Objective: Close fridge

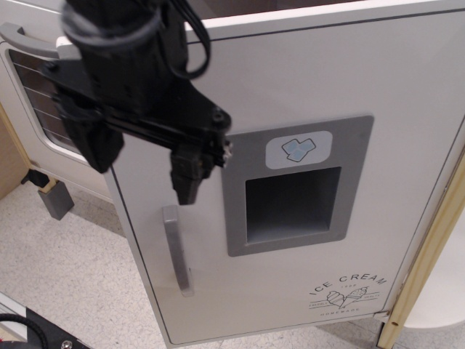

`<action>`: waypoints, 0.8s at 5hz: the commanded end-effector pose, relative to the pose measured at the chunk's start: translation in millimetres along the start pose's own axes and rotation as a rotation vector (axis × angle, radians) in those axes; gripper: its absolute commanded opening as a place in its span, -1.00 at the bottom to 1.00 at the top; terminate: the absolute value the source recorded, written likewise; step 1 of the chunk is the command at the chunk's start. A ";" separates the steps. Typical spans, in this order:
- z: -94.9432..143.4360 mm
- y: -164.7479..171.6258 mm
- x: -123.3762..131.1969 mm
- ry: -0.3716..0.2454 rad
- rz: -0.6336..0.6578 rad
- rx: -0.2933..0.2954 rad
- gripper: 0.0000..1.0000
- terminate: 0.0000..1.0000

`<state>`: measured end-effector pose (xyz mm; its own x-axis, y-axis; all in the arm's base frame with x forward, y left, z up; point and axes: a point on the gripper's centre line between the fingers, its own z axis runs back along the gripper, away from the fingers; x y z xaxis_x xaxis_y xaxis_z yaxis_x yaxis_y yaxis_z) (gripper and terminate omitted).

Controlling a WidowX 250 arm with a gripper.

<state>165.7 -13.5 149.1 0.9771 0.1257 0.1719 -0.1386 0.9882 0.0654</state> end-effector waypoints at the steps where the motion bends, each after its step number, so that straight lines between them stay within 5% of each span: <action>1: -40.4 9.0 42.1 -0.062 0.128 -0.020 1.00 -1.00; 3: -47.7 19.0 71.8 -0.183 0.169 -0.029 1.00 -1.00; 4: -47.4 24.9 87.7 -0.221 0.221 -0.094 1.00 -1.00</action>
<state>253.5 23.6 106.4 0.8736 0.3401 0.3480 -0.3313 0.9396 -0.0866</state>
